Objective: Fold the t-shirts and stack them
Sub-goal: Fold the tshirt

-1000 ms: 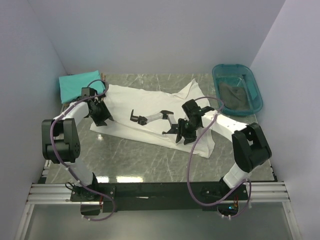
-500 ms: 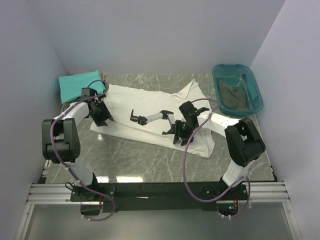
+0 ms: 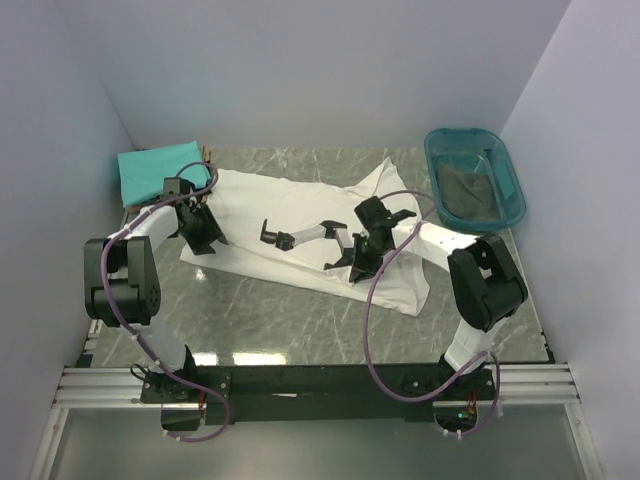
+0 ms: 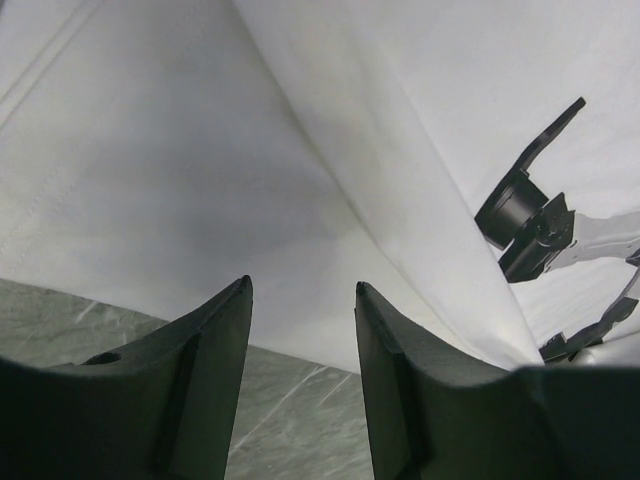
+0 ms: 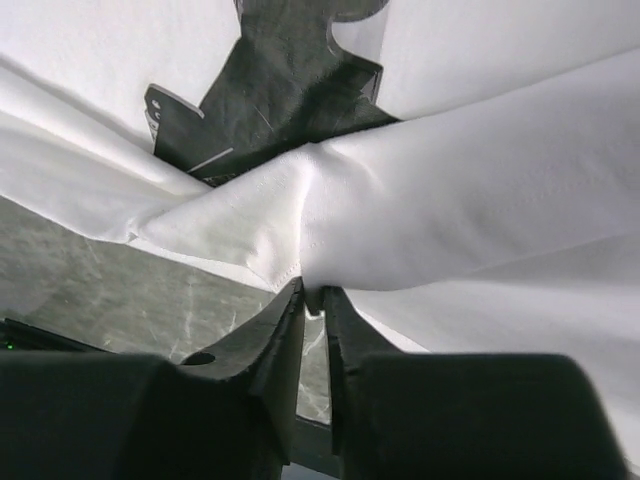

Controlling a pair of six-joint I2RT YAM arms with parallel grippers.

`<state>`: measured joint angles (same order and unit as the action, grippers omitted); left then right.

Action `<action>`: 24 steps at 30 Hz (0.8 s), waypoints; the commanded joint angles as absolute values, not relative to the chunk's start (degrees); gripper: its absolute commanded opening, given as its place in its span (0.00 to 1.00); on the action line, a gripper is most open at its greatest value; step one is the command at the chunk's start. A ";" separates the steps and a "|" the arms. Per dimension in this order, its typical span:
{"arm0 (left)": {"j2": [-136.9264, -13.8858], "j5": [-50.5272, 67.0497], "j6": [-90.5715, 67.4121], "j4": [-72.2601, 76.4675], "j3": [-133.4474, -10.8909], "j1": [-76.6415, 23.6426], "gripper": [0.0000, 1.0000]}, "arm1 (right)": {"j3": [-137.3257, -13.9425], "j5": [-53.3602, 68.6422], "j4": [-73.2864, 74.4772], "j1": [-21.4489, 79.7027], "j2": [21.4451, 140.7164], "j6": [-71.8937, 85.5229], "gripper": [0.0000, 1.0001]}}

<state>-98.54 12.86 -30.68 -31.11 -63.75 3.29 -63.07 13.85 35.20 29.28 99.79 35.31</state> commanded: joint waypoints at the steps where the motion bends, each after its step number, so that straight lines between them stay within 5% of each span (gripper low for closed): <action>1: -98.09 13.97 -30.06 -30.50 -63.19 3.34 0.51 | -66.27 11.78 35.68 29.79 100.55 35.33 0.19; 8: -97.91 13.80 -29.97 -30.41 -62.58 3.34 0.51 | -70.74 7.04 38.93 29.71 101.33 34.37 0.01; 24: -96.77 12.83 -29.00 -30.76 -60.38 3.34 0.50 | -82.88 -4.21 44.47 29.18 108.63 33.75 0.00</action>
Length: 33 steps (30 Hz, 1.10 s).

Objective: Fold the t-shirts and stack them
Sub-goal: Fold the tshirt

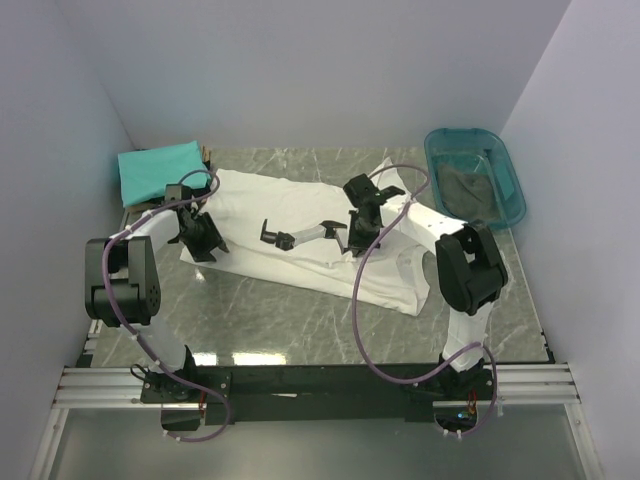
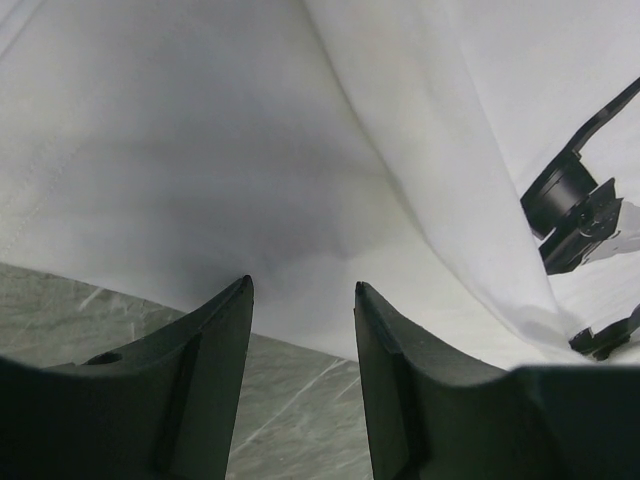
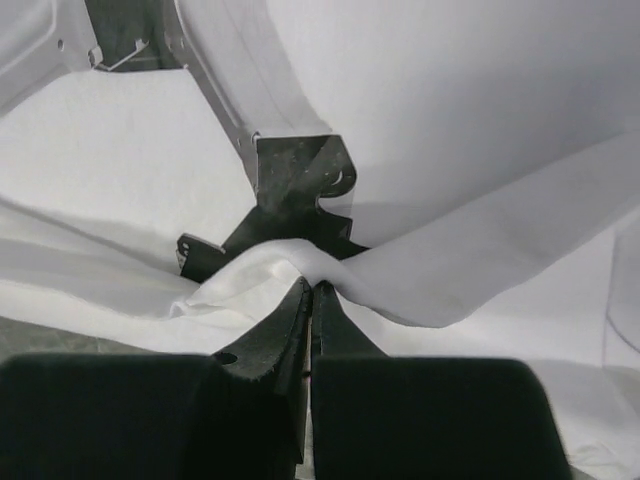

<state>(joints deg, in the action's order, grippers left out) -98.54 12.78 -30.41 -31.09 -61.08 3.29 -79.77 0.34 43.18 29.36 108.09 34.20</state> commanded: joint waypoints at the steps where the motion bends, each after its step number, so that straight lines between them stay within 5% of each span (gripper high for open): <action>1: -96.68 13.01 -29.00 -30.76 -60.38 3.43 0.50 | -83.58 -4.65 44.56 29.09 108.98 33.66 0.00; 21: -96.77 10.29 -28.13 -30.94 -58.01 3.52 0.51 | -94.56 -9.41 49.04 28.65 115.83 31.64 0.00; 22: -96.68 10.02 -28.13 -31.02 -58.01 3.52 0.51 | -94.92 -9.23 49.22 28.65 116.19 31.55 0.04; 26: -96.59 8.70 -27.60 -31.64 -58.53 3.60 0.52 | -95.19 -8.35 48.96 28.48 114.27 31.82 0.48; 33: -96.59 6.59 -26.37 -31.99 -58.80 4.31 0.52 | -84.04 -6.16 44.66 22.52 101.71 32.61 0.67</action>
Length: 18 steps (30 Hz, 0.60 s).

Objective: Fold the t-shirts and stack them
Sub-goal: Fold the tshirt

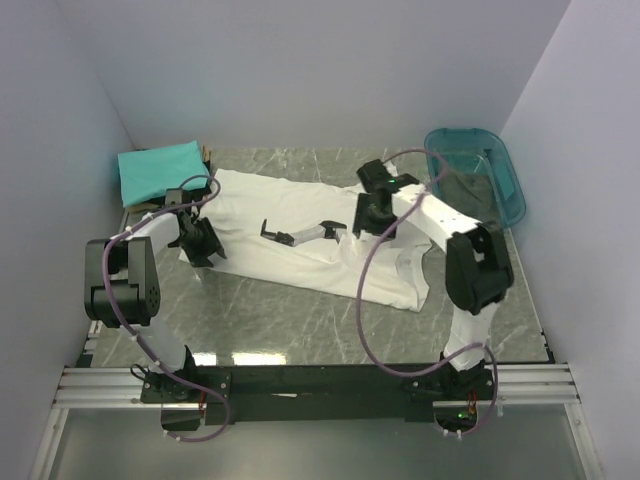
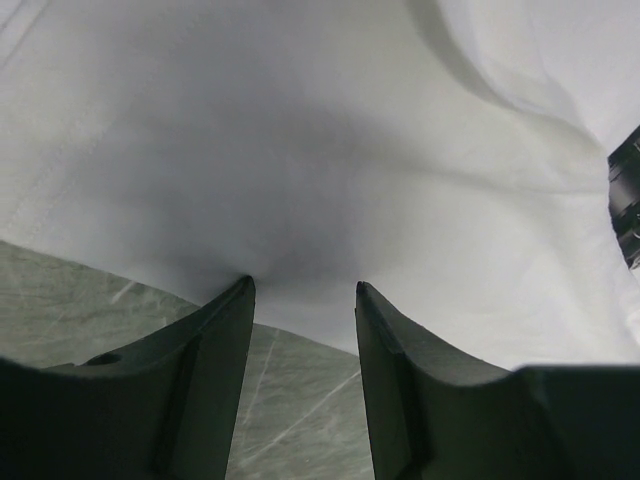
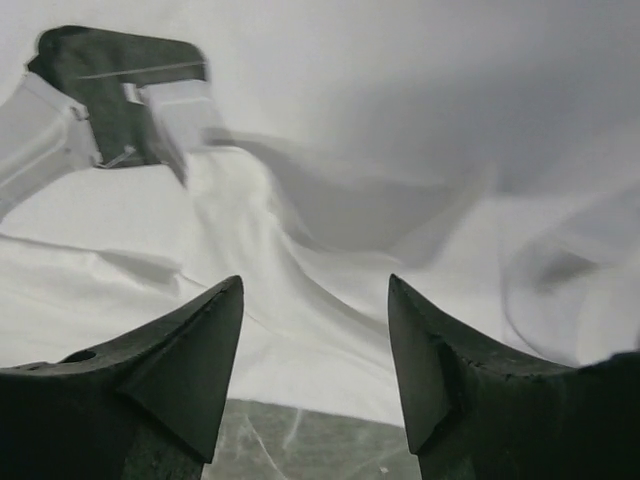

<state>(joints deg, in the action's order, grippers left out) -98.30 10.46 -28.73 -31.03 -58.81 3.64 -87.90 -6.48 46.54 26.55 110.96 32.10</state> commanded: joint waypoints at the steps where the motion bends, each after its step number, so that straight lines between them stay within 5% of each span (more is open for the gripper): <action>1: -96.50 5.98 -26.28 -31.99 -58.89 4.39 0.52 | -82.28 -5.11 43.95 21.54 100.38 32.26 0.67; 8: -97.38 5.98 -25.66 -32.52 -59.85 4.83 0.52 | -72.43 -0.18 37.98 14.51 95.45 27.69 0.60; 18: -96.68 6.50 -25.66 -32.43 -59.06 4.83 0.52 | -75.93 3.60 35.24 13.80 103.53 24.00 0.50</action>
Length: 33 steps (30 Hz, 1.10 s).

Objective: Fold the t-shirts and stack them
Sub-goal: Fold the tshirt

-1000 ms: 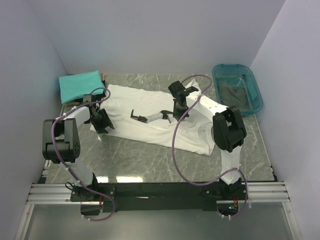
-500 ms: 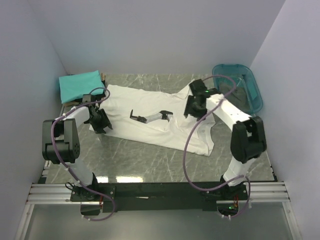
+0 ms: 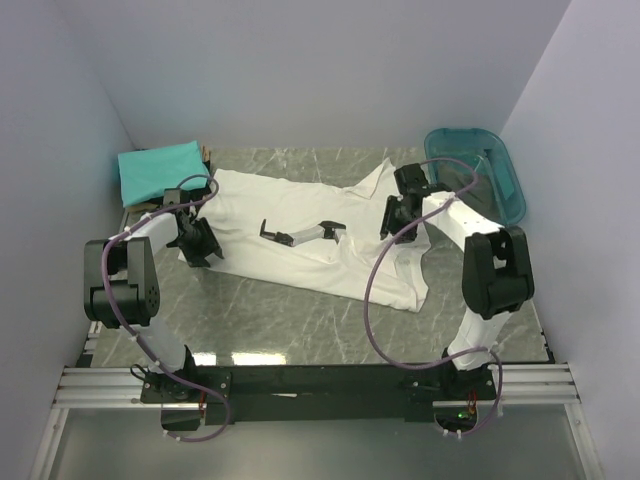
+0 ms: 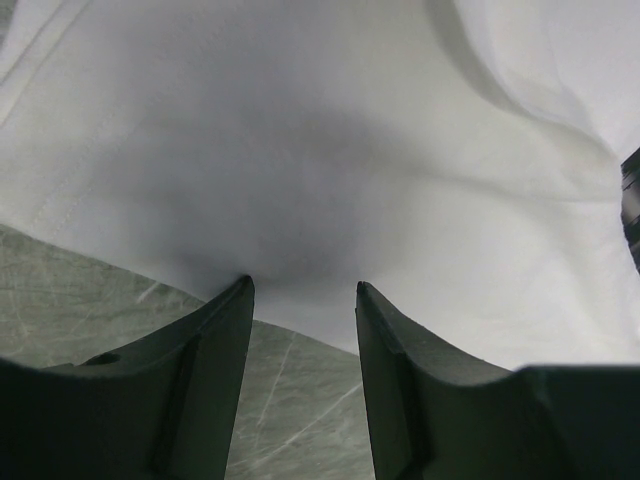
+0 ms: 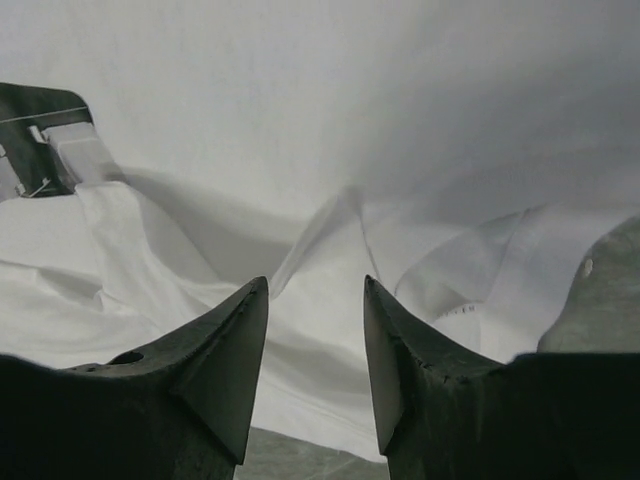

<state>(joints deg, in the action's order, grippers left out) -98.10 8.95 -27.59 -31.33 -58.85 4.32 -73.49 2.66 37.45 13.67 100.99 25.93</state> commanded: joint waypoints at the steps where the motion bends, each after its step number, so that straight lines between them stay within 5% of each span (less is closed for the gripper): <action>1: -96.51 6.42 -25.66 -32.43 -59.06 4.83 0.52 | -76.37 3.43 35.42 13.80 104.67 23.82 0.50; 23: -96.06 6.50 -26.54 -32.52 -58.62 5.36 0.53 | -80.16 3.78 34.80 12.74 112.50 23.55 0.43; 29: -95.54 6.33 -26.72 -32.43 -58.36 5.45 0.53 | -78.93 3.87 34.63 12.74 112.59 23.20 0.32; 33: -95.62 6.59 -26.81 -32.26 -58.01 5.54 0.52 | -78.49 2.64 35.33 12.74 111.80 23.03 0.14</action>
<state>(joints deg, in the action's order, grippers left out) -97.76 8.21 -27.66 -31.57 -58.70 4.97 -78.19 3.99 35.48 13.10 112.97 23.86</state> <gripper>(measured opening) 0.525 0.165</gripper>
